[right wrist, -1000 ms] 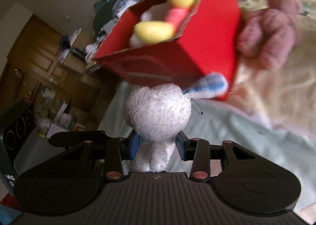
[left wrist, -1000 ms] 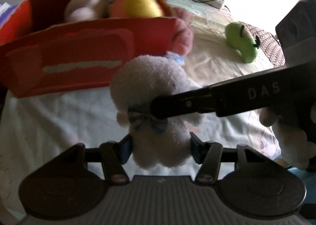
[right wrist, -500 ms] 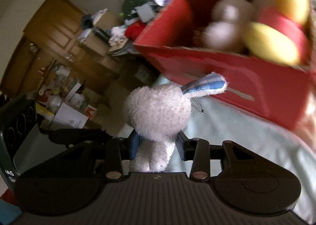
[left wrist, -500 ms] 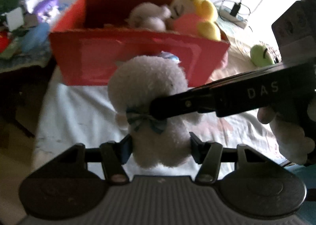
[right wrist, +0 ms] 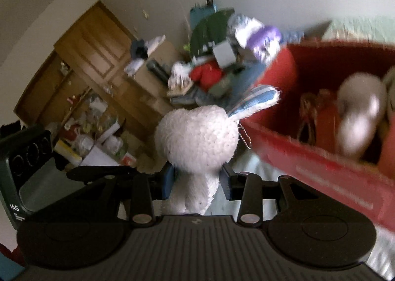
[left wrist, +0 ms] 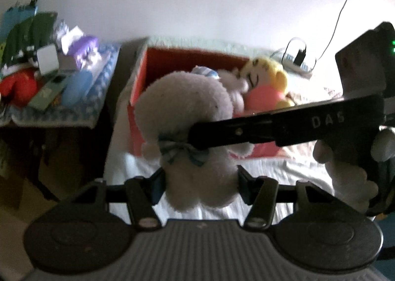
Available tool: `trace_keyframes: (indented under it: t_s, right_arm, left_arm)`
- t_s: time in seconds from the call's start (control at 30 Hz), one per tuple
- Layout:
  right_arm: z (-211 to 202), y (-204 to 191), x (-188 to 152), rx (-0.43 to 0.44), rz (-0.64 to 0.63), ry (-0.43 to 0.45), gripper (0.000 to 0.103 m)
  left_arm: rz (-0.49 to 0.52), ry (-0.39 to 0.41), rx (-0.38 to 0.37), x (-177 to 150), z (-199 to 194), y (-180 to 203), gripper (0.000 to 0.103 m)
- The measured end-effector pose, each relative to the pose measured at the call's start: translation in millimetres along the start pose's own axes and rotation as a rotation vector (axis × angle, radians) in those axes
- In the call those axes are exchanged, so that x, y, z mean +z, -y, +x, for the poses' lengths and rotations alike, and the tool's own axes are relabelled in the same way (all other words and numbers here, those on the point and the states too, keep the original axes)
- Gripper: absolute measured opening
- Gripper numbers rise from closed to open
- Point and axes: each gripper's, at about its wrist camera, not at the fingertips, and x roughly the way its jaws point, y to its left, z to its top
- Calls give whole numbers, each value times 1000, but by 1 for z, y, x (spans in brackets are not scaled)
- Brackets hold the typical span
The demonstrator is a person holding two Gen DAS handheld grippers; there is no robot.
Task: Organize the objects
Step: 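Lift the white bunny with the left gripper and carry it over the red box, then lower the white bunny into the red box with the left gripper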
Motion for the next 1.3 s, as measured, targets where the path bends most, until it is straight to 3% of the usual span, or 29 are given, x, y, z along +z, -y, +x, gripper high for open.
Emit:
trace_keyframes:
  t_s: [0.23, 0.53, 0.7, 1.03, 1.3]
  right_arm:
    - [-7, 10, 25, -103, 21, 149, 42]
    - [11, 35, 44, -232, 65, 215, 40]
    - [26, 50, 50, -272, 101, 194, 40]
    - [75, 84, 58, -365, 167, 19, 40]
    - [93, 89, 53, -339, 160, -68, 41]
  left_arm:
    - [32, 94, -45, 43, 17, -14, 60]
    - [13, 70, -68, 83, 72, -27, 61]
    - [5, 33, -35, 91, 99, -30, 62]
    - [-1, -24, 20, 89, 129, -40, 61]
    - [-9, -52, 35, 88, 139, -41, 61]
